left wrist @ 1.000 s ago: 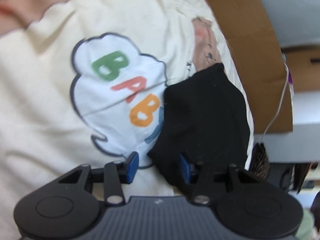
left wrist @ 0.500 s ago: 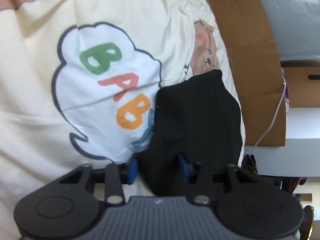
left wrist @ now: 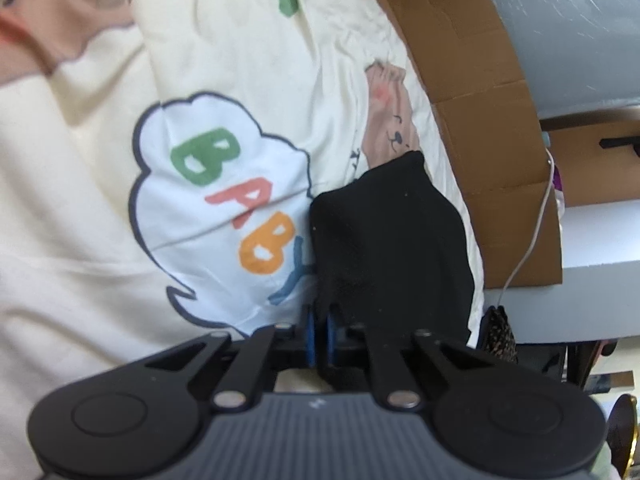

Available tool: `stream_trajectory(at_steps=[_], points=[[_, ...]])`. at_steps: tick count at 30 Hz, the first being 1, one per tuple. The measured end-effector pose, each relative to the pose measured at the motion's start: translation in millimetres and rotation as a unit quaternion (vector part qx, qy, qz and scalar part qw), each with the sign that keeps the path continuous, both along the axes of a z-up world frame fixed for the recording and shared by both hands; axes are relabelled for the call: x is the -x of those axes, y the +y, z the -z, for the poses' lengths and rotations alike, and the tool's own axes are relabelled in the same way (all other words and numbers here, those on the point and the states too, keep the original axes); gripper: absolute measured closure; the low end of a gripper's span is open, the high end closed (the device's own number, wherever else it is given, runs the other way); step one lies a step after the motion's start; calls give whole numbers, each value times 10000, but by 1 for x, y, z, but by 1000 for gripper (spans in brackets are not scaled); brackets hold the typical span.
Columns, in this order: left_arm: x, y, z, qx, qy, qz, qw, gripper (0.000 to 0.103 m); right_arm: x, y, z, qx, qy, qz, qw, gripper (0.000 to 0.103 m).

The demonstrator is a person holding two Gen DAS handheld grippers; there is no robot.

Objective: Fold clothes
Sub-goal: 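Lift the folded black shorts off the sheet with both tools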

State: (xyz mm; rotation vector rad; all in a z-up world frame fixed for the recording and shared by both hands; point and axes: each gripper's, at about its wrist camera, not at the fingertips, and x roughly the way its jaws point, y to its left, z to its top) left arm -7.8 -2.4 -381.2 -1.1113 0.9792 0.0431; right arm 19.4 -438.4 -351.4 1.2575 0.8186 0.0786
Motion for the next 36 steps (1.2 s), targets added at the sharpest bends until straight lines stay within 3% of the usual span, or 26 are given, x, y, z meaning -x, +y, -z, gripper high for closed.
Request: stream_trajectory(at_steps=[9, 22, 36], points=[[17, 15, -29, -409, 28, 253, 9988, 97, 12, 10, -18, 171, 49, -455, 9988, 93], [69, -1, -50, -936, 663, 668, 9912, 97, 35, 12, -41, 781, 157, -1278, 9886, 93], [91, -41, -52, -978, 885, 1602, 9782, 97, 30, -9, -72, 1444, -256, -1038, 9837, 93]])
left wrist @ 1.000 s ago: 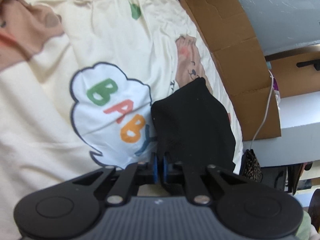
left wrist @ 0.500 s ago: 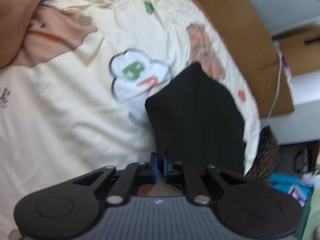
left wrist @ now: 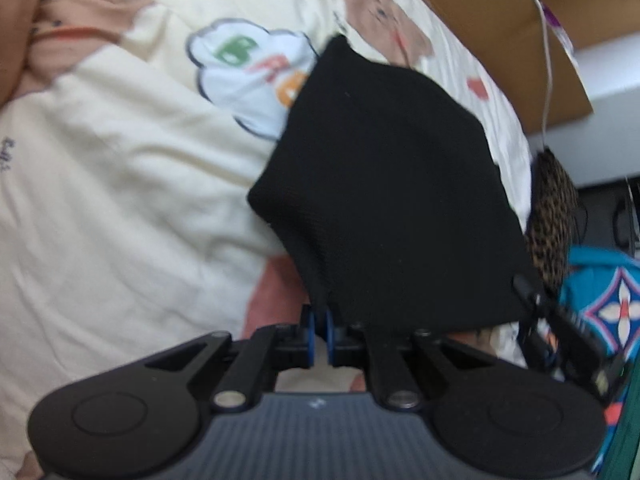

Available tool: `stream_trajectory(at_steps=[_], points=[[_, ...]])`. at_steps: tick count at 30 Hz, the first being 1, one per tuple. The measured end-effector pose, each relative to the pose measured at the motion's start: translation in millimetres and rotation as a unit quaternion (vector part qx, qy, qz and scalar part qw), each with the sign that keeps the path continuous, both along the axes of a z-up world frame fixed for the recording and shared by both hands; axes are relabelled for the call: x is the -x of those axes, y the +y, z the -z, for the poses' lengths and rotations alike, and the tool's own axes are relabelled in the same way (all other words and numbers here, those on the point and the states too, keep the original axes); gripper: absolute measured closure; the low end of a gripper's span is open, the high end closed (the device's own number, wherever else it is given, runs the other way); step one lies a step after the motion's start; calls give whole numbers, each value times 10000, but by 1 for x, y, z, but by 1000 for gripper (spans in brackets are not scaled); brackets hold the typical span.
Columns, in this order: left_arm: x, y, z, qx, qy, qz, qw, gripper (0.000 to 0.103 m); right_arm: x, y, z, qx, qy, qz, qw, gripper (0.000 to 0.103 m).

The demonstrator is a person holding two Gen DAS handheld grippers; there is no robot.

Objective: Fold clothes
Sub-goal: 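Lift the folded black shorts off the sheet with both tools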

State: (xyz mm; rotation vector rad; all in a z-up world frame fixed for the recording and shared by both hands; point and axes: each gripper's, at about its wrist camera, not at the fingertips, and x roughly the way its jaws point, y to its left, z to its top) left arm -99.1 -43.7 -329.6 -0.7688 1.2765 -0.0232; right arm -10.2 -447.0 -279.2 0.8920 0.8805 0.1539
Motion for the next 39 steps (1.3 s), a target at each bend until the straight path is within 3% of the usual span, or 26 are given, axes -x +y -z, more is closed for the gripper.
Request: stream_trajectory(at_steps=[14, 24, 34, 39], points=[[7, -33, 3, 565, 99, 475, 9972, 97, -24, -19, -15, 323, -197, 141, 9992, 93], [-3, -81, 7, 825, 57, 1196, 9894, 97, -52, -32, -33, 603, -410, 141, 9972, 93], [0, -113, 16, 1173, 27, 1547, 9810, 97, -69, -52, -35, 857, -351, 85, 9957, 93], [3, -113, 25, 1197, 238, 1584, 9798, 97, -71, -64, -19, 928, -1, 232, 9954, 90]])
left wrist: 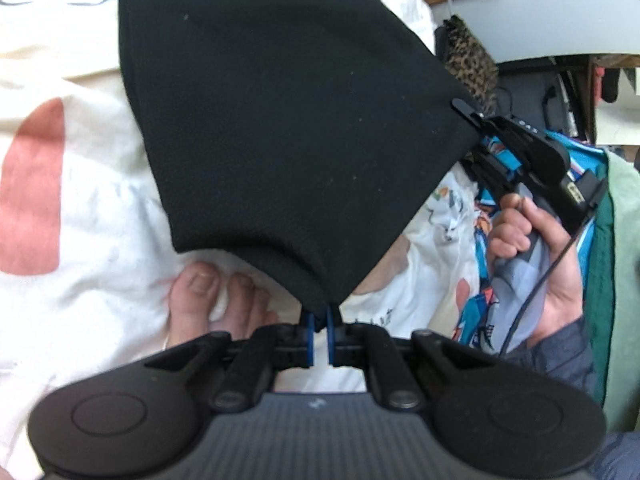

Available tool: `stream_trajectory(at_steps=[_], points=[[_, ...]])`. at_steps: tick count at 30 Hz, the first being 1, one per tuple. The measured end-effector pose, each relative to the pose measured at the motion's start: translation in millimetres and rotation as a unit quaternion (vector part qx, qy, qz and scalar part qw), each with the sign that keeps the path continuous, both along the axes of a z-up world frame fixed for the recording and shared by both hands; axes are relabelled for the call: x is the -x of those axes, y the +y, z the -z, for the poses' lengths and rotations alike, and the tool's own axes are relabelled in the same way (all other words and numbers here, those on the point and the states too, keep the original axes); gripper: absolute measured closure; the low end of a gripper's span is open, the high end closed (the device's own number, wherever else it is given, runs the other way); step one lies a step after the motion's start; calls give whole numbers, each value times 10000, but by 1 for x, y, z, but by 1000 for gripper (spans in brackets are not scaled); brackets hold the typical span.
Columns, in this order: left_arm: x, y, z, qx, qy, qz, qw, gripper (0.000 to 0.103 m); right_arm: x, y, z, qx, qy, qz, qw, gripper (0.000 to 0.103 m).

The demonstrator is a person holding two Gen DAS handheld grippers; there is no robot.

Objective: Fold clothes
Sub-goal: 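Lift the folded black shorts off the sheet with both tools, then carry the held shorts with both tools toward the leopard-print pillow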

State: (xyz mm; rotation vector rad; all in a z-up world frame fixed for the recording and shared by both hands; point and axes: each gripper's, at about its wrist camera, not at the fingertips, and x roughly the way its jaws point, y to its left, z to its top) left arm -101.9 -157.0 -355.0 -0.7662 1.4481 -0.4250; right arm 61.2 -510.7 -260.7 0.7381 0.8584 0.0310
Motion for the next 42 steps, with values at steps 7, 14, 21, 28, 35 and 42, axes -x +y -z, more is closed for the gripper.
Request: stream_trajectory(at_steps=[7, 14, 21, 28, 35, 42], points=[[9, 24, 0, -290, 315, -104, 9990, 100, 34, -11, 6, -22, 93, 309, 9995, 69], [-23, 42, -47, -1135, -222, 48, 9933, 90, 70, -8, 22, -479, 183, 686, 9963, 68], [-72, 39, -89, -1642, -701, 9, 9839, 74, 90, 2, 36, -755, 224, 766, 9940, 68], [-134, 8, -138, -1976, -1029, 246, 9746, 52, 98, 6, 46, -1006, 239, 681, 9923, 68], [-219, -20, -154, -2382, -1545, 1008, 9535, 27, 95, 7, 41, -911, 370, 379, 9944, 68], [-278, -52, -130, -2570, -2180, 2381, 9109, 17, 91, 5, 44, -682, 456, 591, 9949, 68]])
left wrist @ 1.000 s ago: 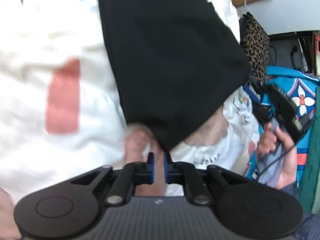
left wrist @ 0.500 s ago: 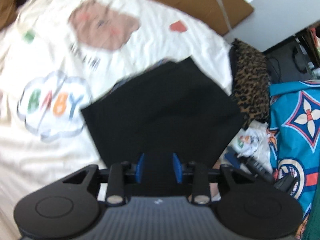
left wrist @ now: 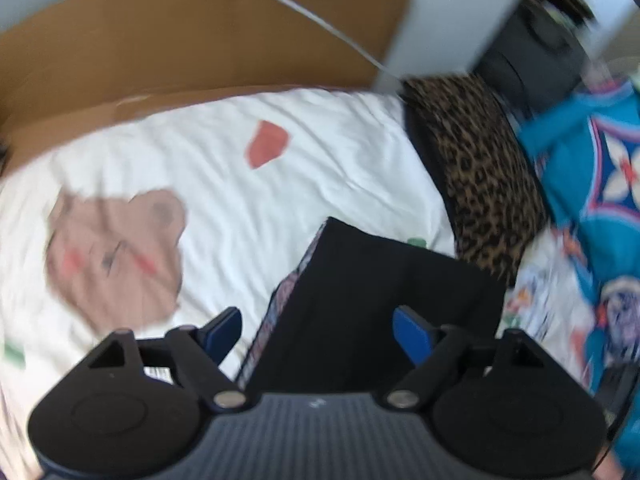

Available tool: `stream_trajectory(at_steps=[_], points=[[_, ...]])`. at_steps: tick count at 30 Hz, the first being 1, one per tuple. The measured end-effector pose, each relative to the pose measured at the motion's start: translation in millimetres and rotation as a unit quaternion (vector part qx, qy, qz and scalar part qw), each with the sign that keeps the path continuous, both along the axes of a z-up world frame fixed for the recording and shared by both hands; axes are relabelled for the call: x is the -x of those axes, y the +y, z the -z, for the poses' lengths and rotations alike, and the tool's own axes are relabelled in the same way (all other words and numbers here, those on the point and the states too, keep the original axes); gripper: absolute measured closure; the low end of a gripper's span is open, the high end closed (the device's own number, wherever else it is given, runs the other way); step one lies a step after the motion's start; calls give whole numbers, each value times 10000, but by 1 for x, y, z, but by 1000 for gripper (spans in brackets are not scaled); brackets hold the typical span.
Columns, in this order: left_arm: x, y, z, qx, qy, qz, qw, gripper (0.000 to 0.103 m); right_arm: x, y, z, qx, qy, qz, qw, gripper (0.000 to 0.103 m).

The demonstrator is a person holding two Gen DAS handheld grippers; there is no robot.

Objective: Fold clothes
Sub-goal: 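Carry the held shorts with both tools toward the leopard-print pillow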

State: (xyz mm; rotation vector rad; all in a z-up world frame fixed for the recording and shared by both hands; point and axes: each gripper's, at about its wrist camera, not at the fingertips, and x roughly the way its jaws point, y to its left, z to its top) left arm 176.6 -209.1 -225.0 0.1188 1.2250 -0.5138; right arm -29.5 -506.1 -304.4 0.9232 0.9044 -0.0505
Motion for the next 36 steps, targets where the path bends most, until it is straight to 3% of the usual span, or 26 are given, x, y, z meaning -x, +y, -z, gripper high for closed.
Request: stream_trajectory(at_steps=[5, 12, 17, 22, 26, 28, 36], points=[[-12, 4, 21, -3, -98, 341, 9994, 16, -8, 6, 3, -20, 38, -121, 9999, 68], [-9, 36, 49, 591, 30, -20, 9982, 13, -18, 12, 12, -104, 92, -121, 9998, 68], [-19, 43, 73, 948, 123, 210, 9952, 12, -24, 17, 19, -163, 131, -120, 9997, 69], [-29, 44, 95, 1180, 396, 649, 9901, 12, -33, 22, 13, -61, 294, -264, 9992, 91], [-31, 48, 111, 1493, 563, 683, 9848, 13, -42, 23, 5, -12, 454, -366, 9983, 94], [-32, 46, 120, 1538, 651, 698, 9835, 27, -44, 23, 1, -19, 456, -377, 9982, 97], [-45, 46, 127, 1729, 866, 1002, 9760, 51, -31, 17, 1, -305, 310, -68, 9990, 98]])
